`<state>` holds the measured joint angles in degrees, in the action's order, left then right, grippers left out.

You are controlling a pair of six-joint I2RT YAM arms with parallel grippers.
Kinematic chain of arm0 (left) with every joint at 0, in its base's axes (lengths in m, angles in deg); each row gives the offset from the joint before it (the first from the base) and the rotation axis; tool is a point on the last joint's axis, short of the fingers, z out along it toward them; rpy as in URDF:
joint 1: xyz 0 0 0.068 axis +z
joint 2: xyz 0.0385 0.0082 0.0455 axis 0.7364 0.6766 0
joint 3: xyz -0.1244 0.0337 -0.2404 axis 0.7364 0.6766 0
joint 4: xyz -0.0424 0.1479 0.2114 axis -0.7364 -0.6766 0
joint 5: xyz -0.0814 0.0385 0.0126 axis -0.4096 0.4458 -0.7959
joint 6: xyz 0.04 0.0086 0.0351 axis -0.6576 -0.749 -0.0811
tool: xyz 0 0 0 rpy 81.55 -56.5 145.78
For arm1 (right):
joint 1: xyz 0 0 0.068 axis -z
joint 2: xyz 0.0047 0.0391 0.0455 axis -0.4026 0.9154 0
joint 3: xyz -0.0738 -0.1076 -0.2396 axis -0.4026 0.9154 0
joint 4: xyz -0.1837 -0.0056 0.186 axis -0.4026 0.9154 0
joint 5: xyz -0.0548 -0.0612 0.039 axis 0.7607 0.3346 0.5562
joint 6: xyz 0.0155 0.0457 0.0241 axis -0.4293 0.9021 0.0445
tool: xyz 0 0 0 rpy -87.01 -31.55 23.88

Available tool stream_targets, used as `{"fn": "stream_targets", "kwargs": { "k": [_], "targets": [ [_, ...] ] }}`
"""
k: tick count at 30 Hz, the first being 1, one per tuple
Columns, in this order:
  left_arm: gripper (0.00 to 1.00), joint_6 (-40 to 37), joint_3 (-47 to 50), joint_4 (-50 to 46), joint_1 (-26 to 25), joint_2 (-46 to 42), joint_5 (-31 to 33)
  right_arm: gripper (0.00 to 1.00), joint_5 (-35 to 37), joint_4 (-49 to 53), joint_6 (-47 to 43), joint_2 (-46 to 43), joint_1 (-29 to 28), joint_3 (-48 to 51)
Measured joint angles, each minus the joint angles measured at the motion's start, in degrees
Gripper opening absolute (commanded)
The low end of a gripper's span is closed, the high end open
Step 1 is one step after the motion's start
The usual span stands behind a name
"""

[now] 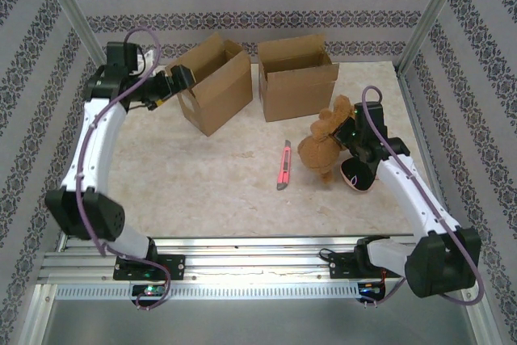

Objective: Unpack the express box

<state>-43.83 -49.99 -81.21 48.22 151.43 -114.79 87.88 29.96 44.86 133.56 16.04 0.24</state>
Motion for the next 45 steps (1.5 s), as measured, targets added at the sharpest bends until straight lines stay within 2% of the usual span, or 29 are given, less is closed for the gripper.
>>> {"fn": "stream_targets", "kwargs": {
  "k": [7,13,19,28,32,34,40,45],
  "targets": [
    [1.0,-2.3,14.4,2.9,-0.1,-12.3,1.3,0.0,-1.9,-3.3,0.2,9.2,2.4,-0.3],
    [1.0,-4.0,18.2,3.3,-0.1,-16.7,2.1,0.0,-3.5,-5.1,0.1,17.3,3.1,-1.9],
    [1.0,-5.5,20.3,4.6,-0.1,-19.9,2.1,0.0,-3.6,-7.7,0.2,19.2,3.1,-2.4],
    [1.0,-6.9,25.7,7.5,-0.1,-23.0,2.7,0.43,-3.7,-10.6,0.9,20.3,3.1,-2.4],
    [1.0,-6.9,28.7,10.3,-0.1,-23.6,2.8,0.53,-3.9,-10.7,0.0,19.4,3.1,-2.4],
    [1.0,-6.9,30.3,12.3,-0.1,-23.6,2.8,0.7,-3.8,-10.3,-0.6,17.9,3.1,-2.4],
    [1.0,-6.4,33.0,17.3,-0.1,-23.6,3.5,0.96,-3.8,-10.0,-3.1,12.0,3.1,-1.3],
    [1.0,-6.5,37.4,22.6,-0.1,-25.7,6.4,0.98,-4.1,-10.6,-5.5,8.2,3.8,1.3]
  ]
}}
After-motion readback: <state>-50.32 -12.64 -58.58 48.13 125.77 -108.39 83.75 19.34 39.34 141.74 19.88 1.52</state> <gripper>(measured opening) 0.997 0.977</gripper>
